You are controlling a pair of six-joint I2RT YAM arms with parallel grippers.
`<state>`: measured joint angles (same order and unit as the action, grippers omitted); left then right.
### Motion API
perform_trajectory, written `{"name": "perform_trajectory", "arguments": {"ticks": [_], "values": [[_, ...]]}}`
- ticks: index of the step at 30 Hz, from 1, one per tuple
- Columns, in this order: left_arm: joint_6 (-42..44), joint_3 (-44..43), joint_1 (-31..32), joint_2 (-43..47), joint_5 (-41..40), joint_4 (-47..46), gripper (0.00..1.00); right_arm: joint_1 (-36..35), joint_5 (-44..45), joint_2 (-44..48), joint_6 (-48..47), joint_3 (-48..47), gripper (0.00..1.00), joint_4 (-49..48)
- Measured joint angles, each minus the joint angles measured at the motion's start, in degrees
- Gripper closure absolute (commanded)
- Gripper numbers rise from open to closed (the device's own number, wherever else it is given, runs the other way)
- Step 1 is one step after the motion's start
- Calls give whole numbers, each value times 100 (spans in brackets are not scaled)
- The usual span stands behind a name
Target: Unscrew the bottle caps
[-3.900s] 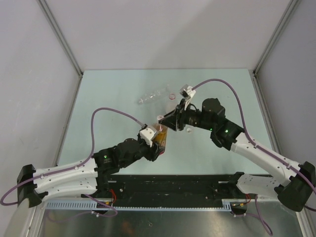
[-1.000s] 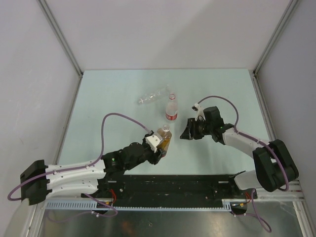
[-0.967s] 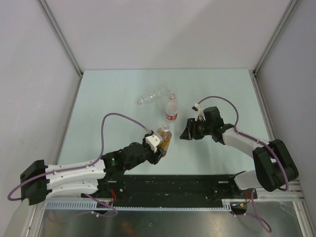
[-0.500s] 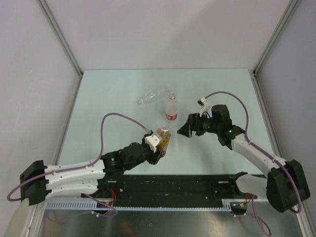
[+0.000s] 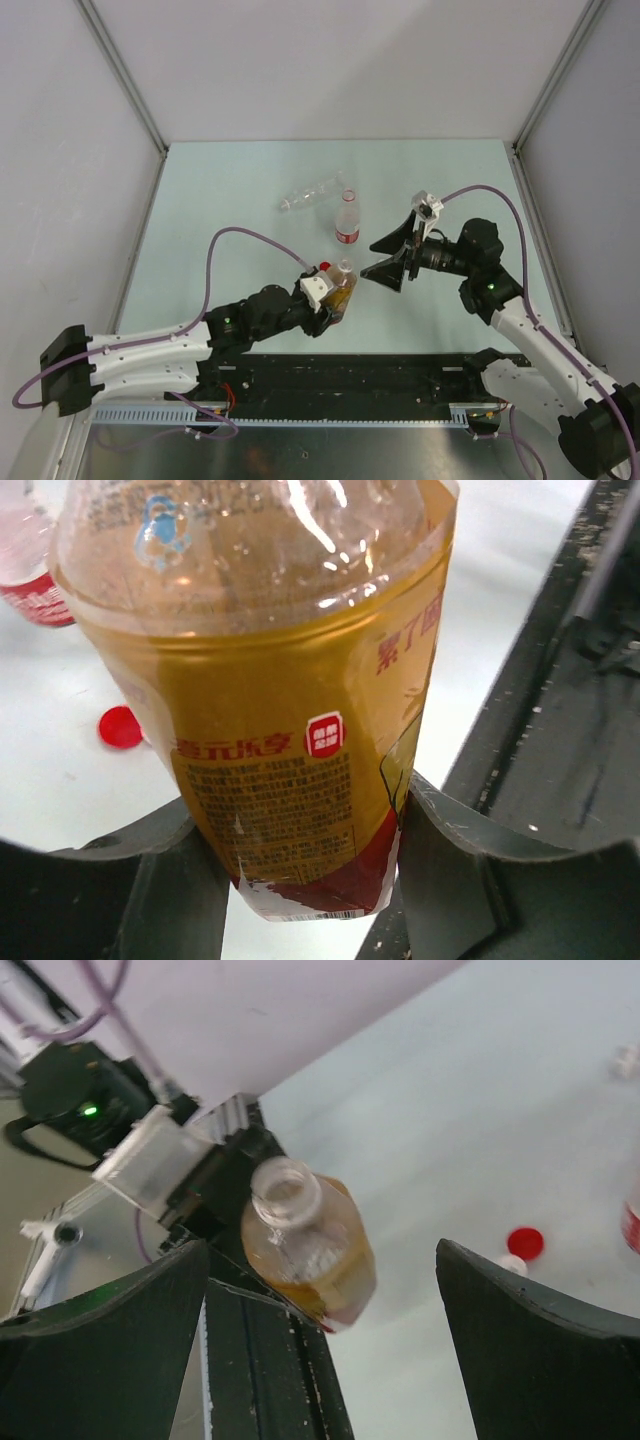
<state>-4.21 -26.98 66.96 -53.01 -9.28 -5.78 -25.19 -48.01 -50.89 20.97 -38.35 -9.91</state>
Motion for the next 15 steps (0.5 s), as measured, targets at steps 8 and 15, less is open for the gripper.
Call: {"name": "perform_trajectory", "arguments": {"ticks": [8,15], "values": [[164,-111,0,57,1150,-2,95,-697,-396,-79,-28,0,4,-605],[170,-116,0,302,1497,-2,94,-1073,-376,-286,-188,-2,27,-625]]}}
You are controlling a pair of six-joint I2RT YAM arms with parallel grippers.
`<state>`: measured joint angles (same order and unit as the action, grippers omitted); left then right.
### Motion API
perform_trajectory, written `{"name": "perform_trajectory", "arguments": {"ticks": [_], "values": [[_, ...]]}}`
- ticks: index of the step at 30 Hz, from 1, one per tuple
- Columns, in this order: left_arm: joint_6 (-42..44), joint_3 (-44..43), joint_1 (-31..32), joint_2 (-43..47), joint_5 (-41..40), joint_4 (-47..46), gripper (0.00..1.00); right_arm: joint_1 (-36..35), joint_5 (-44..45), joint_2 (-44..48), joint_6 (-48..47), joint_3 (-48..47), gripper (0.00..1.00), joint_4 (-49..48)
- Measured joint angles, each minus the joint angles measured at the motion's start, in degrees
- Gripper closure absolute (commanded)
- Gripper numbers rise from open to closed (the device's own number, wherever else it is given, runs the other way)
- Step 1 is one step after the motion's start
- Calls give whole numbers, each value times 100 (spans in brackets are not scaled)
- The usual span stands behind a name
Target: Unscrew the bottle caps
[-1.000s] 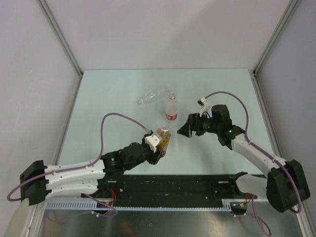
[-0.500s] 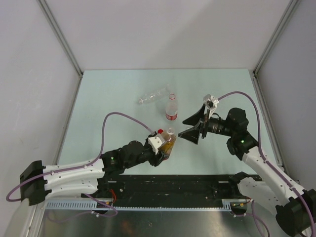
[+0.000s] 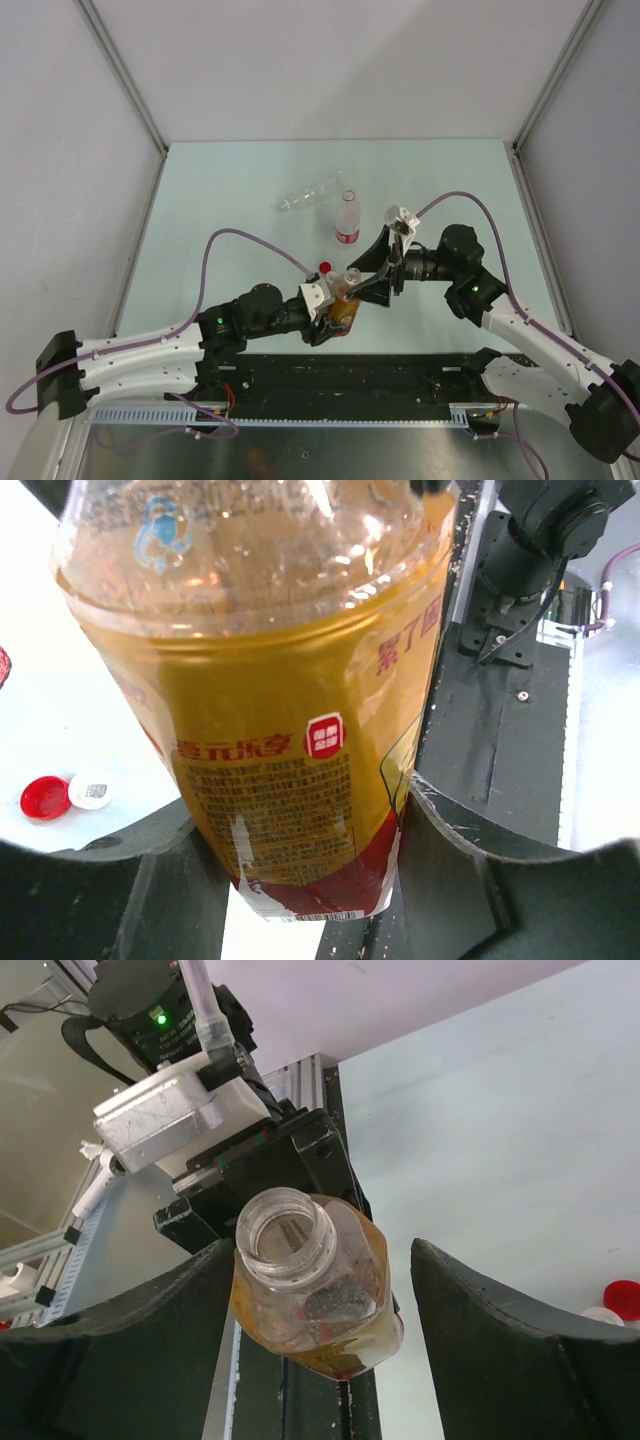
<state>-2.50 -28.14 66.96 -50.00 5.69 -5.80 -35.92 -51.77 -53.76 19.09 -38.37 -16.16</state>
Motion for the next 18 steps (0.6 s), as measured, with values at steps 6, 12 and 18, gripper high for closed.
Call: {"name": "perform_trajectory", "arguments": {"ticks": [6,12,18], "values": [[0,0,-2,105,120,4,98,-199,94,-2,-33,-2,27,-4],[-2,0,-2,96,249,4,100,-306,173,-2,7,-2,51,-22],[-11,0,-24,79,409,-15,99,-393,127,-4,-26,-11,94,-52]]}}
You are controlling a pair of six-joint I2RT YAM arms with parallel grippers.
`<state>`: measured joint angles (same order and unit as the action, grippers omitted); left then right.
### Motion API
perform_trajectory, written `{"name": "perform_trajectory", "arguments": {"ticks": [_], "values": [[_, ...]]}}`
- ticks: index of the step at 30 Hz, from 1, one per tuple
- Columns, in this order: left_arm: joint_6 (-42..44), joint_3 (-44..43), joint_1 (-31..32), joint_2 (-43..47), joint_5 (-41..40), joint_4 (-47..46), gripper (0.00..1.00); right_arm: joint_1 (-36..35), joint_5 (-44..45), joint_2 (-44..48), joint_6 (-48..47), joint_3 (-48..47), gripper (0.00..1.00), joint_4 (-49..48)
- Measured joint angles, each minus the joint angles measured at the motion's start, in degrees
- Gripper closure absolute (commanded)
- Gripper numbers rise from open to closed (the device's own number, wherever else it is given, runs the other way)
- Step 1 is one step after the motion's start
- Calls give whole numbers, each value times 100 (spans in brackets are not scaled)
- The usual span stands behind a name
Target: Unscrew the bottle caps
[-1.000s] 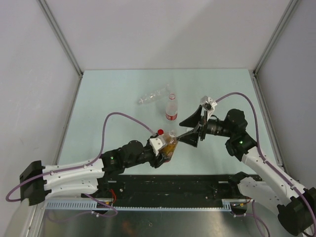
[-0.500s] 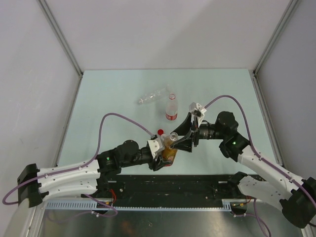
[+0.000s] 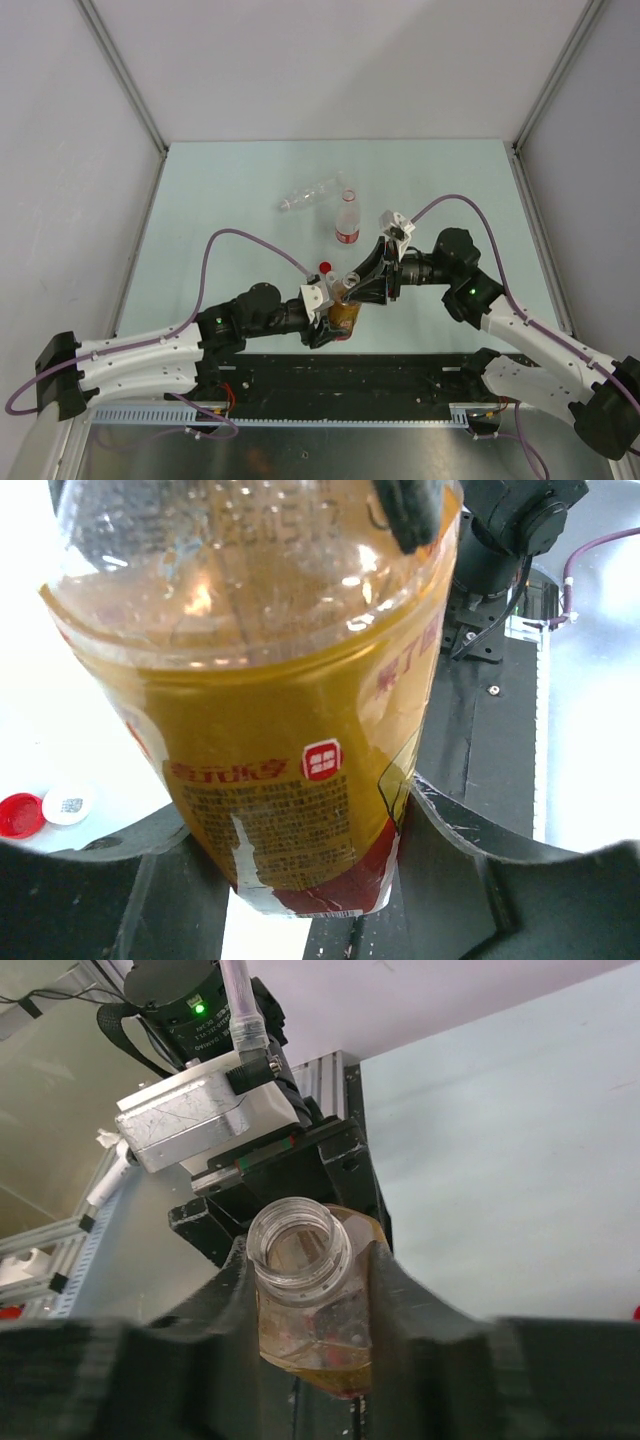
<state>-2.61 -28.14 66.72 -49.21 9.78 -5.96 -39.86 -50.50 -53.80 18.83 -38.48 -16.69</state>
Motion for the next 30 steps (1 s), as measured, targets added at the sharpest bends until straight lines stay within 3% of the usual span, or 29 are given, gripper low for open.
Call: {"name": "perform_trajectory", "arguments": {"ticks": [3,9,18,22,30], "values": [[44,0,-9,-15,-20,7,96,-33,17,0,17,-4,99,33],[72,0,-11,-26,-61,17,86,-70,87,-2,15,-22,100,96],[66,28,-9,59,-168,96,51,-116,111,-101,-4,-48,100,46],[63,44,-9,87,-232,111,31,-116,116,-129,-52,-57,100,35],[50,63,-9,166,-501,61,14,-146,404,-234,-299,-59,100,199]]}}
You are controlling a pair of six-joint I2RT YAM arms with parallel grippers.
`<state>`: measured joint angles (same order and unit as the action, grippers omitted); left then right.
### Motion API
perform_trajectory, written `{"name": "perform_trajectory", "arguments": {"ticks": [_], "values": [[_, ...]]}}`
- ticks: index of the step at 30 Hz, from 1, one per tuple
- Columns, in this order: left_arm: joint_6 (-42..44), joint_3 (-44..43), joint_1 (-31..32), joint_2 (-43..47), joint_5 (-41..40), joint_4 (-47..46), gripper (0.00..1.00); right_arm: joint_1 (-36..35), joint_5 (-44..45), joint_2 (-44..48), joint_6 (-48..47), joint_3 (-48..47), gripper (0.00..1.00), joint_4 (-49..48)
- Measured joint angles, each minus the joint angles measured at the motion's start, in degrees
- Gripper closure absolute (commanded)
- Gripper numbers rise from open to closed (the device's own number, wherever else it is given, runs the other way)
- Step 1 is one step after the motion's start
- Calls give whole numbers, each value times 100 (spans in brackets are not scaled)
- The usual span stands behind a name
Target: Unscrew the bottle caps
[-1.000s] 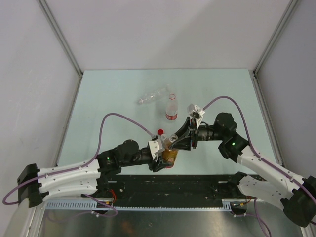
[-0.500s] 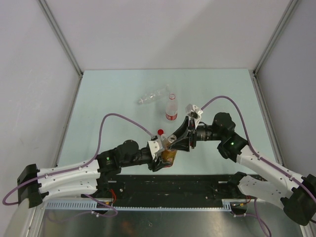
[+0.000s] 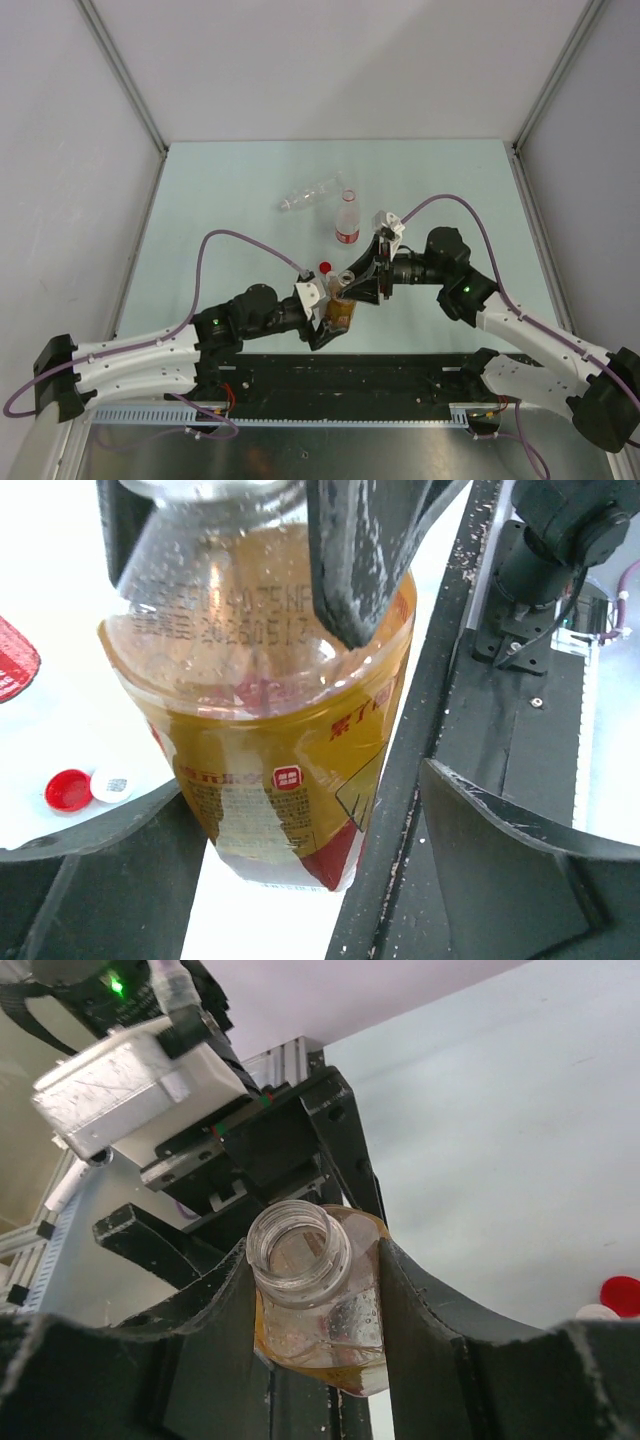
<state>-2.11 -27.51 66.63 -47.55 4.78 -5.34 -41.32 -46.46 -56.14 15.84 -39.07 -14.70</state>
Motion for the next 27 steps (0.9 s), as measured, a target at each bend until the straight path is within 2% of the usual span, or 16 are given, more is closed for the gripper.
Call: {"name": "perform_trajectory", "arguments": {"ticks": [3,6,8,18,27], "values": [[13,2,0,28,-195,-9,12,13,151,0,-160,0,100,160],[28,0,0,35,-492,-11,3,28,295,0,-299,0,100,374],[76,0,0,37,-654,-11,1,31,385,2,-380,0,100,496],[260,0,0,83,-981,-9,1,81,776,7,-544,0,100,756],[256,9,0,522,-1025,-11,1,267,1259,-81,-501,0,100,778]]}}
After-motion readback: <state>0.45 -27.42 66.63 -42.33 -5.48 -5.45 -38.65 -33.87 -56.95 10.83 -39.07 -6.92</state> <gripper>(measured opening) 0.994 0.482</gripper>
